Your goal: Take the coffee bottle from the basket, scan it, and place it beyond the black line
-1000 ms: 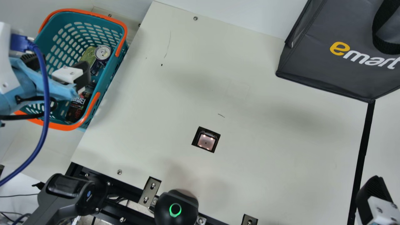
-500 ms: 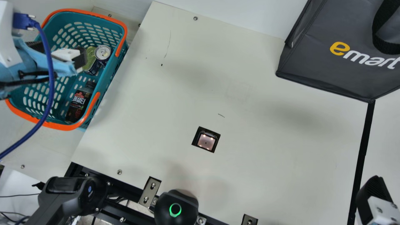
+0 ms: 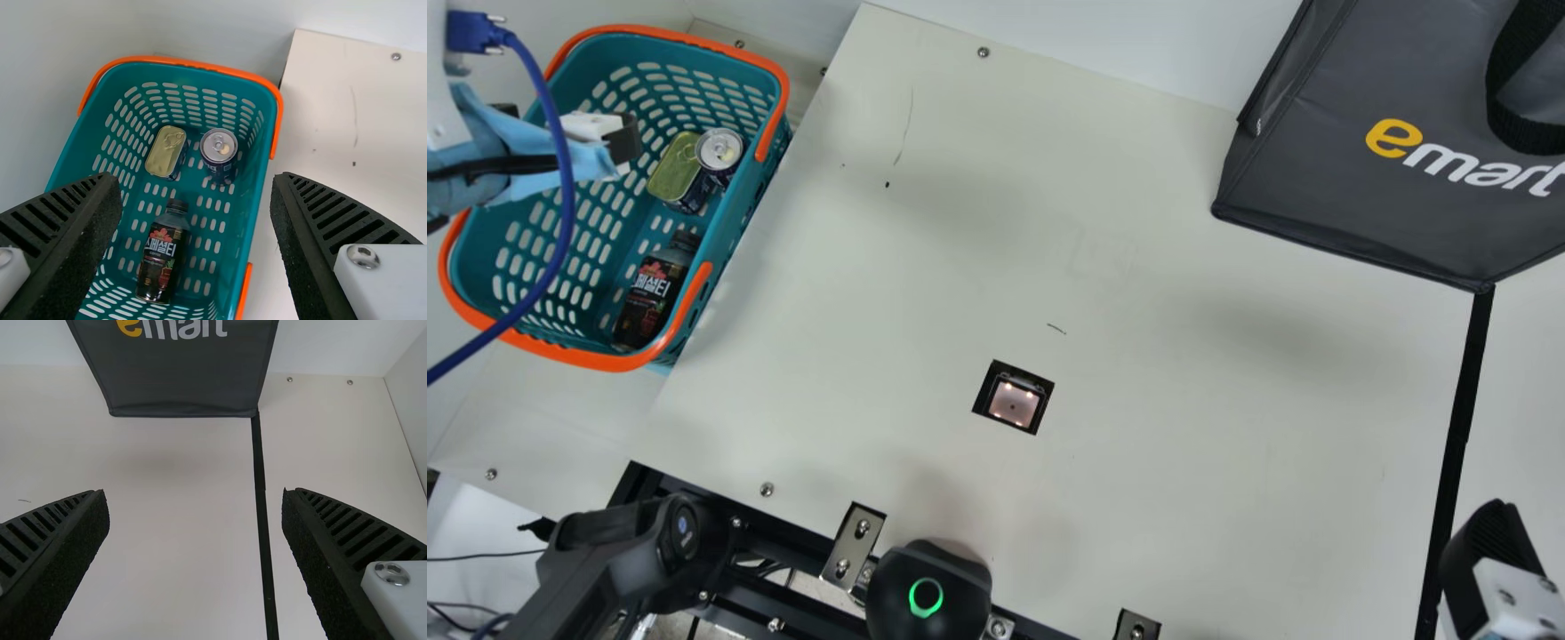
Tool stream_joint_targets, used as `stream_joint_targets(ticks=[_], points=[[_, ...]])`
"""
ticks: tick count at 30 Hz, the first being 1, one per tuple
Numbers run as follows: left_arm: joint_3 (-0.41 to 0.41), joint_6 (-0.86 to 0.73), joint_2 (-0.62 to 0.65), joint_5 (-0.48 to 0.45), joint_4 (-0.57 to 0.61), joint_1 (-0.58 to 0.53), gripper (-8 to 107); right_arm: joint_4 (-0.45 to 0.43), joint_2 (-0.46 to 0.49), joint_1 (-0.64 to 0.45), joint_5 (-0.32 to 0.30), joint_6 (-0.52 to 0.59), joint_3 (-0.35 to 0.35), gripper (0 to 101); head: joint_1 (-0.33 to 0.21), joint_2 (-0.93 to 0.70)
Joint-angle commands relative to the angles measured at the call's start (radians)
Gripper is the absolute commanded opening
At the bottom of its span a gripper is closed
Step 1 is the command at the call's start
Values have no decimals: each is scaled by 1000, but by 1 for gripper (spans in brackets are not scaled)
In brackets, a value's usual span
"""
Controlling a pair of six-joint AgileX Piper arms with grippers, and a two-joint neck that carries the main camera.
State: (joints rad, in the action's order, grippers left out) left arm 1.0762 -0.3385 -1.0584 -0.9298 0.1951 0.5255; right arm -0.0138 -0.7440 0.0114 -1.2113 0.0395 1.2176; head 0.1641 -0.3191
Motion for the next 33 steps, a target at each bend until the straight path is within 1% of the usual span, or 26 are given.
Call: stream_joint_targets(ticks=[1,8,19,33], points=[[-6,-15,-13,13,7,8,90,0,0,0,0,0,0,91,-26,-2],[-31,-70,-66,40,39,29,90,0,0,0,0,0,0,91,-26,-2],[-81,-207,-156,93,104,74,90,0,0,0,0,0,0,91,-26,-2],[-148,-409,-295,194,191,139,90,0,0,0,-1,0,0,91,-26,-2]])
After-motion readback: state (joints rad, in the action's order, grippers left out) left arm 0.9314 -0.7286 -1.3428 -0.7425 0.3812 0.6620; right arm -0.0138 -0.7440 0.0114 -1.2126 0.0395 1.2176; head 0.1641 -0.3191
